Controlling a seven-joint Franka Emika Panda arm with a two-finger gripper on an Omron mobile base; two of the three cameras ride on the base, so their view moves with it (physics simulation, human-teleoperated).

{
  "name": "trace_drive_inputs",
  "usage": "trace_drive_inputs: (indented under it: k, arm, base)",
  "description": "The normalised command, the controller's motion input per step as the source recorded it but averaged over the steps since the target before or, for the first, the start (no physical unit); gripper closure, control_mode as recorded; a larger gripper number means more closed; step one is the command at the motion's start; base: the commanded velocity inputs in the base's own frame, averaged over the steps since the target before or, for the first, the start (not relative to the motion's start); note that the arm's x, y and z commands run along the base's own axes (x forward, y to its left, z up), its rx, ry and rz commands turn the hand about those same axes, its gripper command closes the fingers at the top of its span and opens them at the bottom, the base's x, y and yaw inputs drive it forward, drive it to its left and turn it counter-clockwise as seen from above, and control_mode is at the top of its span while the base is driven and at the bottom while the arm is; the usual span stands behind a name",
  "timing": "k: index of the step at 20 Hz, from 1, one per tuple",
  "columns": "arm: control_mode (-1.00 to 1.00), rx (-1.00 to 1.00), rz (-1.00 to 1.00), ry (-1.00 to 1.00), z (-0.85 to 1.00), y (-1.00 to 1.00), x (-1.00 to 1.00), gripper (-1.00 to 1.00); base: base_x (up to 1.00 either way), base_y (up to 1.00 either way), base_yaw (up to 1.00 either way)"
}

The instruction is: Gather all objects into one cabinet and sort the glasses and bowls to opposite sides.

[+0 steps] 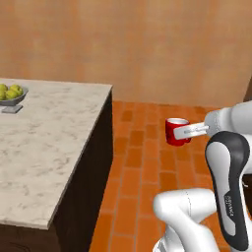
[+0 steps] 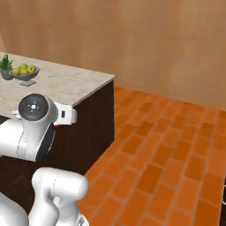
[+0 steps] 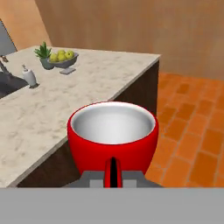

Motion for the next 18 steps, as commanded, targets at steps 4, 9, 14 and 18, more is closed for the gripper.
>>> trace_drive_inputs:
  k: [4,9,14,18]
  arm:
    - [1.00,0.00,0.00,0.00,0.00,0.00,0.00,1.00]
    - [1.00,0.00,0.00,0.00,0.00,0.00,0.00,1.00]
    - [1.00,0.00,0.00,0.00,0.00,0.00,0.00,1.00]
    - [1.00,0.00,0.00,0.00,0.00,0.00,0.00,1.00]
  base:
    - [-0.08,0.32,1.00]
    - [-0.07,0.83,0.87]
    - [0.00,1.00,0.72]
    - [0.45,1.00,0.49]
